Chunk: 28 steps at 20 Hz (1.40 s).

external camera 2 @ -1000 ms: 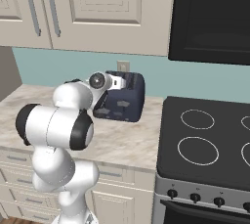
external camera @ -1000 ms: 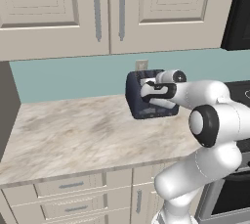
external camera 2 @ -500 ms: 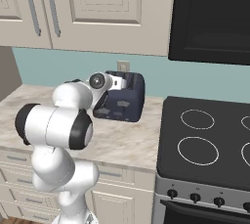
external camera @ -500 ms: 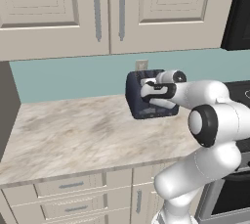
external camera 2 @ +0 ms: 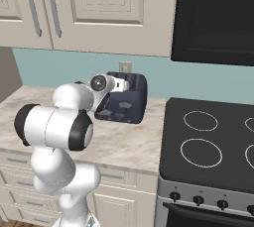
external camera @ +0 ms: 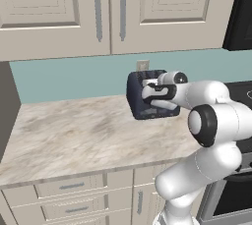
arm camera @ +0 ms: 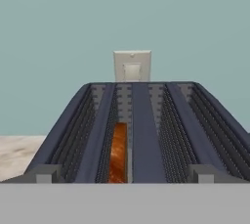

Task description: Start the toaster. Once the lever pops up, take the bread to the plate on the dining counter.

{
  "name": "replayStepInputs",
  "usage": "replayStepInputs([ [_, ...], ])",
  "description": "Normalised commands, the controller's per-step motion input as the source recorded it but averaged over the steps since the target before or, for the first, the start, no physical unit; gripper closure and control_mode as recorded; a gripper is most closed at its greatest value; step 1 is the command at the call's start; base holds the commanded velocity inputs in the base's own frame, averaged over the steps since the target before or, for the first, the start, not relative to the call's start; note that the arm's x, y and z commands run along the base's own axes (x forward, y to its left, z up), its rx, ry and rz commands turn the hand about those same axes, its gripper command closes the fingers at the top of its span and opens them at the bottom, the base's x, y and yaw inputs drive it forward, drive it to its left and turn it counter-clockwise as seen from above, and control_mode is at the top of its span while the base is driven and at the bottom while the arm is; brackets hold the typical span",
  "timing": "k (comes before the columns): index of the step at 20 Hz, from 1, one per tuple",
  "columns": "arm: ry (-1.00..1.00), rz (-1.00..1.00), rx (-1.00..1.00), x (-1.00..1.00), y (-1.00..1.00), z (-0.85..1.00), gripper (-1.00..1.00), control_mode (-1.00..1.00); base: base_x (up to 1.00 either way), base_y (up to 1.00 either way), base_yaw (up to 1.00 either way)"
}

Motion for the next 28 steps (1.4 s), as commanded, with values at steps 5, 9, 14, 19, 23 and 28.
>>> replayStepInputs([
  [5,0.00,-0.02,0.00,0.00,0.00,0.00,-1.00,-1.00,0.00,0.00,0.00],
  [9,0.00,0.00,0.00,0.00,0.00,0.00,-1.00,-1.00,0.00,0.00,0.00],
  [14,0.00,0.00,0.00,0.00,0.05,0.00,-1.00,-1.00,0.00,0.00,0.00],
  [19,0.00,0.00,0.00,0.00,0.02,0.00,-1.00,-1.00,0.00,0.00,0.00],
  [23,0.00,0.00,0.00,0.00,0.00,0.00,-1.00,-1.00,0.00,0.00,0.00],
  [28,0.00,0.00,0.00,0.00,0.00,0.00,-1.00,-1.00,0.00,0.00,0.00],
])
